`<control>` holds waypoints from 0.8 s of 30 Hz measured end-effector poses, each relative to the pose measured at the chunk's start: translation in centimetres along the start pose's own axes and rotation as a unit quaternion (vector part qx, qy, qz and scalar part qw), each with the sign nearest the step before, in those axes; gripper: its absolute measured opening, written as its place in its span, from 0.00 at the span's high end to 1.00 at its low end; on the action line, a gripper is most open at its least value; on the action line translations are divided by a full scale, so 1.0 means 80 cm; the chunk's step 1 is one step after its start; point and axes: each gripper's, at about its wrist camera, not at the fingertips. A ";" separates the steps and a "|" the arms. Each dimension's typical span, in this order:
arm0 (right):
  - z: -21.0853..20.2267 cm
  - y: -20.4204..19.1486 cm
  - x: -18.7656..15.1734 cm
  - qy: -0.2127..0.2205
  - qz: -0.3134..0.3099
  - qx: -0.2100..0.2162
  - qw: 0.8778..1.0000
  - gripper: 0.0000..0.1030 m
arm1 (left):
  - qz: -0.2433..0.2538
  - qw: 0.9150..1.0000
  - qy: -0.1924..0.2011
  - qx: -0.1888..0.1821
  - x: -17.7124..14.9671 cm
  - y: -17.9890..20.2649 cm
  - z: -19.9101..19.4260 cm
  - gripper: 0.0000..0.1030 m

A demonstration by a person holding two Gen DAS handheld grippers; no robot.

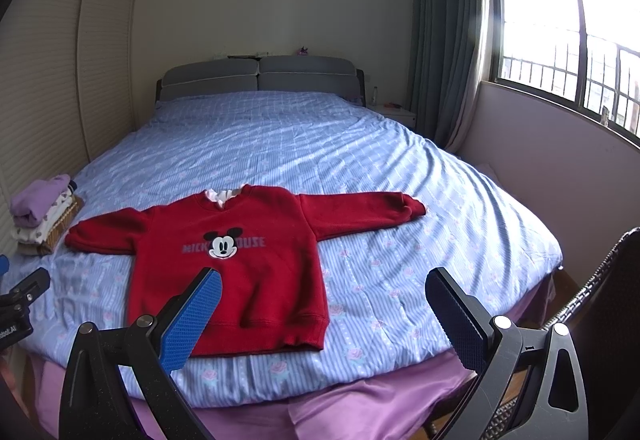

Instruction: Fold small clothes

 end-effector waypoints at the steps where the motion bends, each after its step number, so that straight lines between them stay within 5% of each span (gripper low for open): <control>1: 0.001 0.000 0.000 -0.001 0.001 0.001 1.000 0.00 | -0.001 1.000 0.001 0.001 0.000 -0.001 0.000 0.00; 24: 0.003 -0.003 -0.004 -0.001 0.004 0.007 1.000 0.00 | -0.004 1.000 0.002 0.004 -0.003 -0.006 0.003 0.00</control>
Point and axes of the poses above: each gripper's, at about its wrist camera, not at the fingertips, and z roughly the way its jaws point, y to its right, x to its top, and after that the axes turned 4 degrees about -x, right-handed
